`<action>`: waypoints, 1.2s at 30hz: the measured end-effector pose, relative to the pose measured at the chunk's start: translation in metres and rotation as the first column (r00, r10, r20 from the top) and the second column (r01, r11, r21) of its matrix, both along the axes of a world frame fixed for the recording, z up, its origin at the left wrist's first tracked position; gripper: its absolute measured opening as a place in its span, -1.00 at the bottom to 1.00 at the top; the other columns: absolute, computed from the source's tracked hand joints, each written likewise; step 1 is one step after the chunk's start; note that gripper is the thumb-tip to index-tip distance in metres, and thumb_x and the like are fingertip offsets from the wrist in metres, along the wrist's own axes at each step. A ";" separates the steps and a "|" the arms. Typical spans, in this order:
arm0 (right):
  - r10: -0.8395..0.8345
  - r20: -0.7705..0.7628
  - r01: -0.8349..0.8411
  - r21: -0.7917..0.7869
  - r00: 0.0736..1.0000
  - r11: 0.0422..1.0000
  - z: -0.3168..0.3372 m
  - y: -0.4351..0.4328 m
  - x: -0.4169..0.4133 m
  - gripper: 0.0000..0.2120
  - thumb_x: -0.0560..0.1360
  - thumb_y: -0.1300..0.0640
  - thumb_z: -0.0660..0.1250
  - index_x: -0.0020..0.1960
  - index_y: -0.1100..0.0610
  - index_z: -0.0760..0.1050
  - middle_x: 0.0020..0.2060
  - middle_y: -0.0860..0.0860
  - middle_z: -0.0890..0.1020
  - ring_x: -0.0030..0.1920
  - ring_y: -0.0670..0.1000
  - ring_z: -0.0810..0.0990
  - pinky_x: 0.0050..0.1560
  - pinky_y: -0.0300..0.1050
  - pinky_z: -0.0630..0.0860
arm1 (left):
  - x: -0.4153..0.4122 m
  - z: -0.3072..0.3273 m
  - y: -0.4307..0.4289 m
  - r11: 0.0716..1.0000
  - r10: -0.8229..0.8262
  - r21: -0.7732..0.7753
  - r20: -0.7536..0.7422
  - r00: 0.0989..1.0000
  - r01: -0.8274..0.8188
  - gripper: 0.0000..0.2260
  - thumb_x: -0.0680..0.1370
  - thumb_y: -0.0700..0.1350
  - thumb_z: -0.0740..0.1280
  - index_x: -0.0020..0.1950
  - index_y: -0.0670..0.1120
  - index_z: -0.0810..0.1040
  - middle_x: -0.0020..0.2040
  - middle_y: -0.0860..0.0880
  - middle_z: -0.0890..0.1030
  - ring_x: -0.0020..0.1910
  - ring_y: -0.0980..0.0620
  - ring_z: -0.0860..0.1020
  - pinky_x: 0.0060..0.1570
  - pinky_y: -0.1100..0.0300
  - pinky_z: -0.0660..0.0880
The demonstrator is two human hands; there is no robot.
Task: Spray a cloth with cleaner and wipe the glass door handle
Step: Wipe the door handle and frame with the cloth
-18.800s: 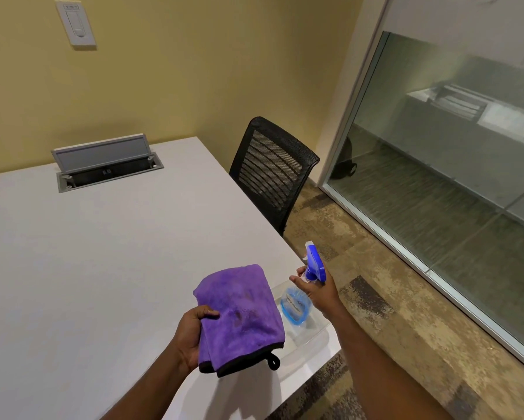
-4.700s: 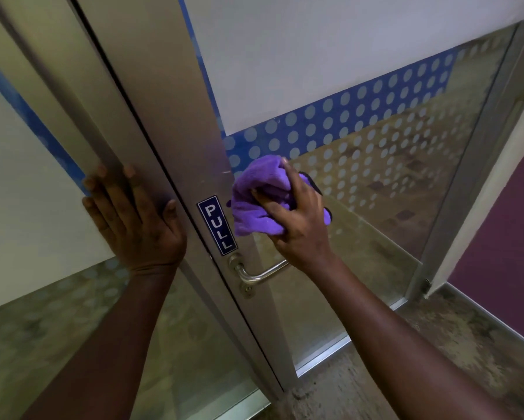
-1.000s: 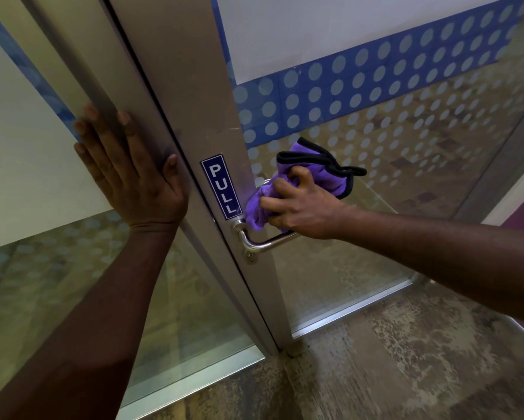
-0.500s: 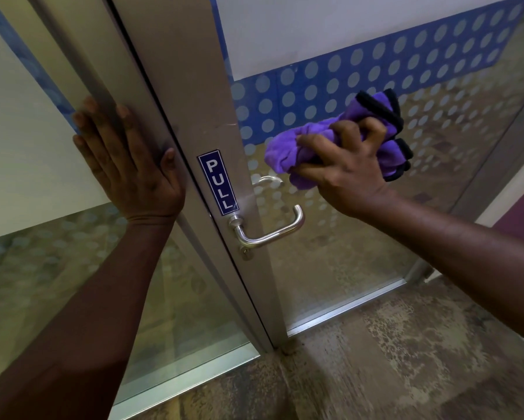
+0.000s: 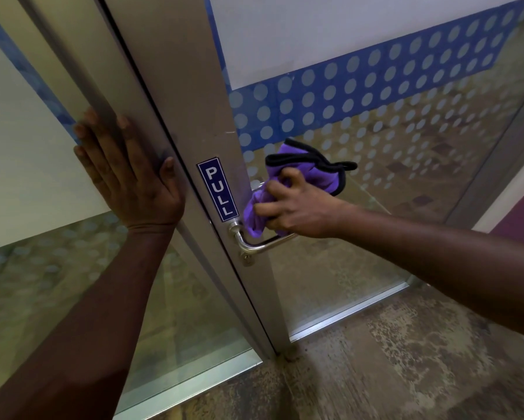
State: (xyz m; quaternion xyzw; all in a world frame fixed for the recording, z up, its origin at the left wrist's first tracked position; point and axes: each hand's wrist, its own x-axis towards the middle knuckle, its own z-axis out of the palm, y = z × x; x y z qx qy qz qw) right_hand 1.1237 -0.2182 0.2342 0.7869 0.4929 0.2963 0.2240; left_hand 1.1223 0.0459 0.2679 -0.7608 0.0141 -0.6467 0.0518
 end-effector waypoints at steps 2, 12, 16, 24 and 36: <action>0.000 0.000 0.000 -0.089 1.000 0.996 -0.002 0.007 0.001 -0.79 0.31 0.10 0.47 -0.09 -0.12 0.62 0.08 -0.08 0.55 0.18 0.14 0.38 0.17 0.16 0.20 | 0.001 -0.001 0.001 1.000 -0.005 0.005 0.008 1.000 0.005 -0.46 0.58 0.03 0.10 0.46 -0.27 0.22 0.37 -0.45 0.31 0.39 -0.41 0.20 0.49 -0.11 0.01; 0.006 0.016 -0.004 -0.115 1.000 0.993 -0.011 0.016 0.004 -0.73 0.33 0.19 0.26 -0.09 -0.05 0.64 0.12 -0.01 0.48 0.20 0.18 0.32 0.21 0.21 0.18 | 0.004 -0.001 0.002 1.000 -0.008 0.011 0.019 1.000 0.008 -0.45 0.58 0.03 0.11 0.48 -0.26 0.22 0.38 -0.43 0.33 0.40 -0.39 0.21 0.48 -0.14 0.07; -0.066 -0.001 0.066 -0.069 0.998 0.995 -0.007 0.017 -0.001 -0.76 0.29 0.12 0.46 -0.06 -0.08 0.63 0.13 -0.02 0.50 0.17 0.15 0.29 0.20 0.20 0.17 | 0.002 -0.001 0.000 1.000 0.000 -0.001 0.019 1.000 0.000 -0.46 0.58 0.03 0.11 0.47 -0.25 0.22 0.37 -0.43 0.33 0.39 -0.40 0.22 0.48 -0.12 0.05; -0.124 0.043 0.117 0.138 0.991 0.983 0.018 0.013 -0.005 -0.75 0.29 0.05 0.47 -0.03 -0.12 0.63 0.14 -0.07 0.55 0.17 0.13 0.28 0.13 0.10 0.15 | 0.000 0.001 -0.001 1.000 0.016 -0.010 0.009 1.000 -0.016 -0.47 0.58 0.02 0.13 0.44 -0.28 0.26 0.36 -0.45 0.34 0.37 -0.44 0.25 0.48 -0.12 0.05; -0.184 0.149 0.101 0.442 0.972 0.891 0.050 0.002 -0.005 -0.82 0.41 0.09 0.34 -0.06 -0.10 0.65 0.13 -0.08 0.62 0.16 0.13 0.26 0.08 0.09 0.14 | 0.002 -0.001 0.000 1.000 0.012 -0.002 0.013 1.000 -0.012 -0.47 0.58 0.02 0.10 0.47 -0.26 0.23 0.38 -0.43 0.32 0.39 -0.41 0.23 0.49 -0.11 0.04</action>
